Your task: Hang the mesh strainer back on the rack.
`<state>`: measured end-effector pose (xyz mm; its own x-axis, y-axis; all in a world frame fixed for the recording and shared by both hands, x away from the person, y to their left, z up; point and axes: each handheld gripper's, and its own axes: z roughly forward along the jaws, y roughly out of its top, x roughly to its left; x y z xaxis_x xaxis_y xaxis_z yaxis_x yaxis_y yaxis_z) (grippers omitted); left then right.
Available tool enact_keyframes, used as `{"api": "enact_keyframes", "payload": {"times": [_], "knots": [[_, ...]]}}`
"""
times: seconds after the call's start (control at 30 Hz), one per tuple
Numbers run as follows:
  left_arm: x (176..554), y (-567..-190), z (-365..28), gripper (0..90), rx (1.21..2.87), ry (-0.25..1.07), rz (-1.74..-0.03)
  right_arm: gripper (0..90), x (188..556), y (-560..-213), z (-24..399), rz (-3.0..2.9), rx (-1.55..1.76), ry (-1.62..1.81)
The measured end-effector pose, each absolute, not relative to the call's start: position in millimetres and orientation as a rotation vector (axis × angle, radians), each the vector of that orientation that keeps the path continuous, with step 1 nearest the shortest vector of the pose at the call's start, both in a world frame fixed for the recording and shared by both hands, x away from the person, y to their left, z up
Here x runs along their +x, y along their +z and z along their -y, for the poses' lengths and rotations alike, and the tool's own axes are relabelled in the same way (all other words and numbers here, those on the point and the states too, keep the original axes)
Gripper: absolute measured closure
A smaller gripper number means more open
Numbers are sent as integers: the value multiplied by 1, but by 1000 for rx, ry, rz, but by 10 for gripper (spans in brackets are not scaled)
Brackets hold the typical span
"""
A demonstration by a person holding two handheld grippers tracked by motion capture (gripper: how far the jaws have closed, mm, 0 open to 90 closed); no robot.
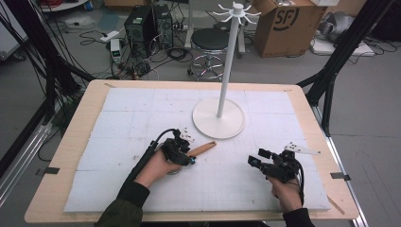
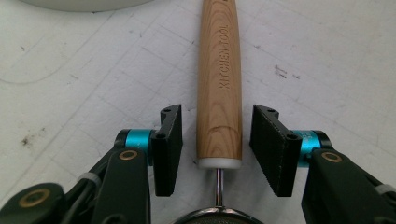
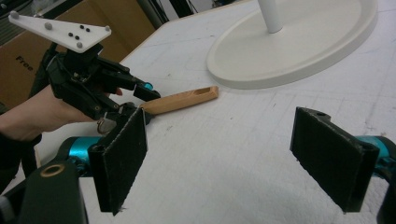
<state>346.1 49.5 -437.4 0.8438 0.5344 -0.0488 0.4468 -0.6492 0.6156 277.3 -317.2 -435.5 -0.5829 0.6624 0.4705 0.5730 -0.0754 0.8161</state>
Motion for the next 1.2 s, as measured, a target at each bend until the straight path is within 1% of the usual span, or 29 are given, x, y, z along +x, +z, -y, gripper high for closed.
{"api": "enact_keyframes", "payload": {"times": [0.17, 0.27, 0.53, 0.7, 0.8, 0.93, 1.0, 1.1, 1.2], "knots": [[346, -437, -48, 560, 2386, 191, -714, 181, 277, -435, 317, -2079, 1394, 1773], [347, -435, -43, 569, 2432, 199, -704, 181, 277, -435, 317, -2077, 1395, 1788], [352, -431, -37, 633, 2486, 185, -715, 181, 276, -434, 319, -2069, 1386, 1792], [354, -426, -25, 637, 2591, 208, -683, 181, 275, -433, 319, -2069, 1397, 1803], [355, -425, -23, 646, 2608, 199, -688, 182, 275, -433, 319, -2071, 1385, 1803], [354, -425, -17, 681, 2626, 226, -706, 182, 275, -433, 318, -2072, 1390, 1802], [354, -423, -13, 683, 2660, 241, -707, 182, 275, -433, 318, -2073, 1391, 1803], [357, -423, -13, 683, 2668, 219, -715, 184, 275, -433, 318, -2070, 1383, 1803], [355, -423, -11, 688, 2684, 240, -693, 186, 275, -433, 318, -2069, 1377, 1803]]}}
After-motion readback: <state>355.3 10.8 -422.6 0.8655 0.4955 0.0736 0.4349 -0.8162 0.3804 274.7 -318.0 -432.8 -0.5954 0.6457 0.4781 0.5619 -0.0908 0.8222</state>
